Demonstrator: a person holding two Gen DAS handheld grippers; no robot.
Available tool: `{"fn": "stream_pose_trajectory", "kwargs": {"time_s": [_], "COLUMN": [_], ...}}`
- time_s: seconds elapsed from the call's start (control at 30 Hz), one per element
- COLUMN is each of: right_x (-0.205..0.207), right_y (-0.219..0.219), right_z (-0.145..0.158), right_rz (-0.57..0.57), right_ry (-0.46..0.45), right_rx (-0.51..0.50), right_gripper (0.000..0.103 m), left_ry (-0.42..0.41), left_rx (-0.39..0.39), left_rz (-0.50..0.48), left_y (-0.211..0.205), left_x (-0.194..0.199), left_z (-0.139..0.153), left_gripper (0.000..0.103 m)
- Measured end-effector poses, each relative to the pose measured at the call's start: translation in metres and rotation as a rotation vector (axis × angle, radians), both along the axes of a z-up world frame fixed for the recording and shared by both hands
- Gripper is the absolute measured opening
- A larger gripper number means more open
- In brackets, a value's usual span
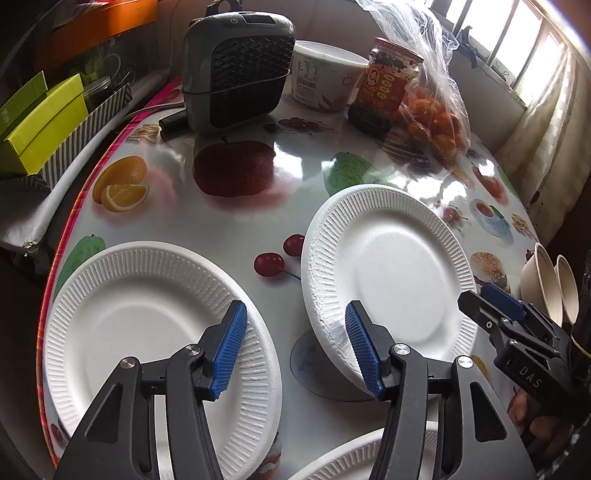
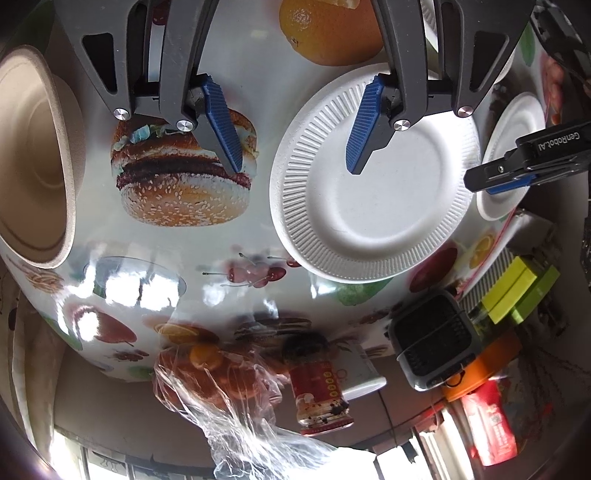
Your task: Organize plates and bowls
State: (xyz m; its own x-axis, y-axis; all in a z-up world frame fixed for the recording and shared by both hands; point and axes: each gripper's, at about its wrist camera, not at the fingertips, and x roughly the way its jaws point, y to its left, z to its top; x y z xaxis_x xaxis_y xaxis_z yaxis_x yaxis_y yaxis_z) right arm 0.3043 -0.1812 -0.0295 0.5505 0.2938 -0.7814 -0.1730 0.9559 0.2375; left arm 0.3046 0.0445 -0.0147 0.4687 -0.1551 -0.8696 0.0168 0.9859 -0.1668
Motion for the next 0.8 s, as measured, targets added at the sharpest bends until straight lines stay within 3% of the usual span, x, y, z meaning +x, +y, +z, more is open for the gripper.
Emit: {"fn": "stream_pose_trajectory", "kwargs": {"time_s": [0.2, 0.27, 0.33, 0.53, 0.7, 0.8], "right_x": [0.0013, 0.0014, 0.0015, 0.0021, 0.0028, 0.0029], "right_y": [-0.0011, -0.0021, -0.0028, -0.0043, -0.0042, -0.0045], "right_z": [-0.0006, -0.0008, -0.0014, -0.0020, -0.0021, -0.0019], "right_rz": [0.002, 0.003, 0.004, 0.000, -0.007, -0.006], "right_ry": [0.004, 0.006, 0.010, 0.015, 0.020, 0.018], "right_rx": [0.010, 0.023, 0.038, 0.066, 0.063, 0.063], "right_gripper": [0.043, 0.039, 0.035, 0.033, 0.024, 0.023], "left_ry": [-0.003, 0.001, 0.007, 0.009, 0.007, 0.007], "left_rx": [0.009, 0.015, 0.018, 0.028, 0.026, 0.021], "left_rz": [-0.002, -0.008, -0.010, -0.015, -0.014, -0.022], "left_y": [-0.0015, -0.0022, -0.0028, -0.0033, -0.0029, -0.0039], "left_x": [0.0011, 0.0016, 0.0024, 0.0030, 0.0036, 0.0036], "left_z": [0.0001, -0.0009, -0.0024, -0.0030, -0.0023, -0.0025], "left_gripper": [0.054, 0.047, 0.046, 0.045, 0.044, 0.038]}}
